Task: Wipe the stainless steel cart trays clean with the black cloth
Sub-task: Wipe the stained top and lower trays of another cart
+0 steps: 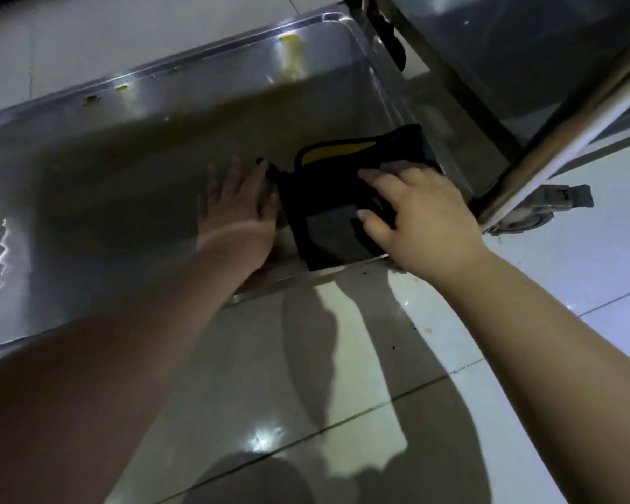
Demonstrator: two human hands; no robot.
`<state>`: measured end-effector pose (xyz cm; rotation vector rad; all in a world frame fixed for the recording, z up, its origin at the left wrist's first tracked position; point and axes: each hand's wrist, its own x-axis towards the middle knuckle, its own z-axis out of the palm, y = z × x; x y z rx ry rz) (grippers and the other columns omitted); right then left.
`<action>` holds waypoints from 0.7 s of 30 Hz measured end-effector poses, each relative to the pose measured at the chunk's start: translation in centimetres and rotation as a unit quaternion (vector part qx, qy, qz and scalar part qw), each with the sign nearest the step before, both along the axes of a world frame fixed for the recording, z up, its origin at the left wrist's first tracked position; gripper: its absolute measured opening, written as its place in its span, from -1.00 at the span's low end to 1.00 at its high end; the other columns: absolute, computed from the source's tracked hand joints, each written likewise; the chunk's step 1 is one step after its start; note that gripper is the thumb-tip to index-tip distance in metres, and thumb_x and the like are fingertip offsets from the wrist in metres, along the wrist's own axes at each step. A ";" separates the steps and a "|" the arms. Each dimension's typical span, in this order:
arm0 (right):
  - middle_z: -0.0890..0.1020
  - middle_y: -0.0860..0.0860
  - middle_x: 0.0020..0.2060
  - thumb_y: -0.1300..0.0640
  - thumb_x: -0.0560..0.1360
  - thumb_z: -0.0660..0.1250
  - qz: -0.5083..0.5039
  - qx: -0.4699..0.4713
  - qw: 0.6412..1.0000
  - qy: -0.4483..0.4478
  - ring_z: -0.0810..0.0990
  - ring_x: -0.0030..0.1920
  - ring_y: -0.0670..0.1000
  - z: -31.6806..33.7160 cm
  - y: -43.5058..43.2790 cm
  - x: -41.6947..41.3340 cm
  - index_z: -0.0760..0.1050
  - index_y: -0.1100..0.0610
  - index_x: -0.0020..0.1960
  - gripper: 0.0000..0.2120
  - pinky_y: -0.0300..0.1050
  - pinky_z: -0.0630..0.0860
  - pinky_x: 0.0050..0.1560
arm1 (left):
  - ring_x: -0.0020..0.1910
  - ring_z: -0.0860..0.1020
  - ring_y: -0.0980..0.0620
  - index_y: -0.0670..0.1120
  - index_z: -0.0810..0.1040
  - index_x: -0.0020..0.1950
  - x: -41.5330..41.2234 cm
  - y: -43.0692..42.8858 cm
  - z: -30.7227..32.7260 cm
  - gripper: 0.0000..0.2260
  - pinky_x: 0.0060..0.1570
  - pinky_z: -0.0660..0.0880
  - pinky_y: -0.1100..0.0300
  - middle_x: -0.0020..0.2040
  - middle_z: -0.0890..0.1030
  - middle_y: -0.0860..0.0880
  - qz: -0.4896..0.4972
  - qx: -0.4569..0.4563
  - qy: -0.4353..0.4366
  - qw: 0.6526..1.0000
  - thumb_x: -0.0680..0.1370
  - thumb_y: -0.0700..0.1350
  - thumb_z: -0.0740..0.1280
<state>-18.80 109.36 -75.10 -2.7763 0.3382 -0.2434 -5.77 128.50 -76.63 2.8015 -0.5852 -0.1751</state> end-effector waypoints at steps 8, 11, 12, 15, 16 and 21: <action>-0.39 -0.06 0.54 -0.53 0.44 -0.20 -0.027 -0.073 0.963 0.259 -0.41 0.49 0.34 -1.7 0.4 4.1 -0.39 -0.40 0.46 -0.30 0.45 -0.35 0.40 | 0.59 -0.19 -0.07 0.20 -0.19 0.59 2.0 0.4 -1.9 -0.47 0.50 -0.25 -0.20 0.62 -0.16 0.04 -0.003 0.113 -0.023 0.993 0.64 0.21 -0.11; -0.31 -0.06 0.57 -0.52 0.46 -0.16 -0.030 -0.085 0.974 0.207 -0.35 0.51 0.33 -2.0 -0.9 8.2 -0.30 -0.39 0.50 -0.31 0.45 -0.33 0.40 | 0.59 -0.18 -0.06 0.18 -0.16 0.60 2.0 0.4 -1.8 -0.46 0.50 -0.23 -0.21 0.63 -0.15 0.03 -0.002 0.116 -0.029 0.993 0.64 0.19 -0.10; -0.28 -0.05 0.58 -0.52 0.46 -0.16 -0.028 -0.086 0.977 0.192 -0.33 0.52 0.33 -2.1 -1.6 10.4 -0.27 -0.38 0.51 -0.31 0.45 -0.32 0.41 | 0.59 -0.17 -0.06 0.18 -0.15 0.60 1.9 0.4 -1.9 -0.46 0.50 -0.22 -0.21 0.63 -0.14 0.03 -0.001 0.115 -0.032 0.993 0.63 0.19 -0.10; -0.19 -0.02 0.59 -0.53 0.46 -0.15 -0.027 -0.092 0.977 0.188 -0.27 0.53 0.35 -1.9 -3.7 17.3 -0.20 -0.36 0.53 -0.31 0.45 -0.26 0.42 | 0.59 -0.18 -0.04 0.14 -0.16 0.61 1.8 0.4 -1.9 -0.44 0.51 -0.23 -0.18 0.63 -0.14 0.05 0.003 0.108 -0.034 0.994 0.62 0.20 -0.11; -0.19 -0.02 0.59 -0.53 0.46 -0.14 -0.028 -0.089 0.976 0.197 -0.27 0.53 0.35 -1.8 -4.2 19.2 -0.20 -0.35 0.53 -0.30 0.46 -0.25 0.42 | 0.59 -0.19 -0.02 0.13 -0.17 0.61 1.8 0.4 -1.8 -0.43 0.51 -0.25 -0.16 0.62 -0.15 0.06 0.006 0.105 -0.030 0.994 0.63 0.20 -0.10; -0.20 -0.02 0.59 -0.50 0.49 -0.11 -0.038 -0.071 0.974 0.210 -0.27 0.53 0.35 -1.4 -4.5 22.0 -0.20 -0.32 0.55 -0.30 0.46 -0.23 0.42 | 0.58 -0.23 0.02 0.10 -0.23 0.61 2.0 0.3 -1.8 -0.42 0.51 -0.25 -0.15 0.61 -0.22 0.08 0.013 0.109 -0.016 0.994 0.64 0.19 -0.12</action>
